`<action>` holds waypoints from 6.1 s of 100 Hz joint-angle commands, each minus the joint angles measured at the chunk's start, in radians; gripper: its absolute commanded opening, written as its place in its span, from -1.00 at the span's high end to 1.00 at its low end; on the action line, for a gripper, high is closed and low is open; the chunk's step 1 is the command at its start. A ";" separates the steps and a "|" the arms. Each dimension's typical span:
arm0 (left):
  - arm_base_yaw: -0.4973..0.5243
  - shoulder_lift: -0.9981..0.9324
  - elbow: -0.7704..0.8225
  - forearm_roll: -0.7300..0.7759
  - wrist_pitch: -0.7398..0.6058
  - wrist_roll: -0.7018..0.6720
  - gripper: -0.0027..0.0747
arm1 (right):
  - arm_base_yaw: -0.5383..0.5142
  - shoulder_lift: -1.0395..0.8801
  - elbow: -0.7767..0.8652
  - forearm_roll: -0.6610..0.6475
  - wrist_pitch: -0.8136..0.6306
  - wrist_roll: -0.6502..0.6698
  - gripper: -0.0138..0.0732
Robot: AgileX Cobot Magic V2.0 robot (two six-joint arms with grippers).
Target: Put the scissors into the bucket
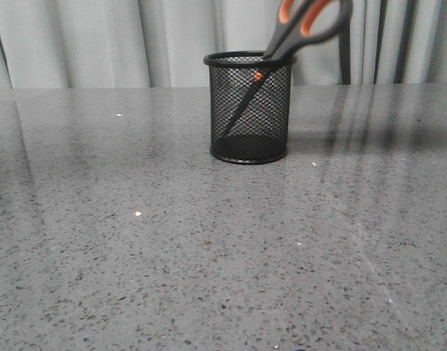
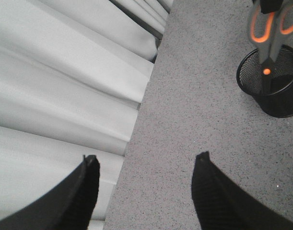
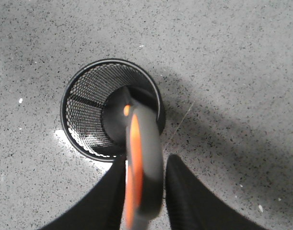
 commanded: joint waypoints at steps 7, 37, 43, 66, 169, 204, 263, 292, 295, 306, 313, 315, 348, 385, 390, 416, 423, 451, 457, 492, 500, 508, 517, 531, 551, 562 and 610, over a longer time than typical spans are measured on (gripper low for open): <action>0.002 -0.021 -0.028 -0.055 -0.059 -0.012 -0.08 | -0.004 -0.072 -0.032 0.022 0.030 -0.002 0.23; 0.002 -0.027 -0.028 -0.196 -0.056 -0.039 -0.07 | -0.004 -0.191 -0.078 0.022 -0.029 0.000 0.24; 0.002 -0.027 -0.028 -0.215 -0.056 -0.074 -0.07 | -0.004 -0.224 -0.078 0.022 -0.044 0.000 0.26; 0.002 -0.027 -0.028 -0.191 -0.057 -0.229 0.47 | -0.004 -0.316 -0.076 -0.002 -0.098 0.000 0.85; 0.002 -0.988 1.178 -0.158 -0.889 -0.500 0.98 | -0.004 -1.263 1.329 -0.015 -1.225 -0.011 0.85; 0.002 -1.305 1.498 -0.306 -0.981 -0.502 0.98 | -0.004 -1.424 1.507 0.000 -1.224 -0.011 0.85; 0.002 -1.319 1.528 -0.328 -0.971 -0.502 0.98 | -0.004 -1.422 1.510 0.000 -1.202 -0.011 0.85; 0.002 -1.319 1.528 -0.328 -0.971 -0.502 0.98 | -0.004 -1.422 1.510 0.000 -1.202 -0.011 0.85; 0.002 -1.319 1.528 -0.328 -0.971 -0.502 0.98 | -0.004 -1.422 1.510 0.000 -1.202 -0.011 0.85; 0.002 -1.316 1.531 -0.273 -1.035 -0.552 0.98 | -0.004 -1.422 1.510 0.000 -1.202 -0.011 0.85; 0.004 -1.316 1.542 -0.051 -1.076 -0.789 0.98 | -0.004 -1.422 1.510 0.000 -1.202 -0.011 0.85; 0.007 -1.316 1.546 0.011 -1.078 -0.885 0.98 | -0.004 -1.422 1.510 0.000 -1.202 -0.011 0.85; 0.019 -1.348 1.733 0.558 -1.101 -1.451 0.98 | -0.004 -1.422 1.510 0.000 -1.202 -0.011 0.85; -0.009 -1.348 1.809 0.584 -1.144 -1.567 0.98 | -0.004 -1.422 1.510 0.000 -1.200 -0.011 0.85; -0.009 -1.348 1.809 0.584 -1.144 -1.567 0.98 | -0.004 -1.422 1.510 0.000 -1.200 -0.011 0.85; -0.009 -1.348 1.809 0.584 -1.144 -1.567 0.98 | -0.004 -1.422 1.510 0.000 -1.199 -0.011 0.85; -0.009 -1.348 1.809 0.584 -1.144 -1.567 0.98 | -0.004 -1.422 1.510 0.000 -1.199 -0.011 0.85; -0.009 -1.348 1.809 0.584 -1.144 -1.567 0.98 | -0.004 -1.422 1.510 0.000 -1.199 -0.011 0.85; -0.009 -1.348 1.809 0.584 -1.144 -1.567 0.98 | -0.004 -1.422 1.510 0.000 -1.197 -0.011 0.85; -0.009 -1.348 1.809 0.584 -1.144 -1.567 0.98 | -0.187 -1.511 1.671 -0.221 -1.300 0.183 0.85; -0.009 -1.348 1.809 0.584 -1.144 -1.567 0.98 | -0.242 -1.601 1.729 -0.227 -1.293 0.183 0.85; -0.009 -1.348 1.809 0.584 -1.144 -1.567 0.98 | -0.269 -1.689 1.783 -0.229 -1.255 0.185 0.85; -0.009 -1.348 1.809 0.584 -1.144 -1.567 0.98 | -0.274 -1.681 1.809 -0.269 -1.199 0.241 0.85; -0.009 -1.346 1.809 0.584 -1.144 -1.567 0.98 | -0.274 -1.687 1.809 -0.311 -1.166 0.259 0.85; -0.009 -1.346 1.809 0.584 -1.144 -1.567 0.98 | -0.274 -1.687 1.809 -0.314 -1.173 0.259 0.85; -0.009 -1.346 1.809 0.584 -1.144 -1.567 0.98 | -0.274 -1.687 1.809 -0.314 -1.173 0.259 0.85; -0.009 -1.346 1.809 0.584 -1.144 -1.567 0.98 | -0.274 -1.687 1.809 -0.314 -1.173 0.259 0.85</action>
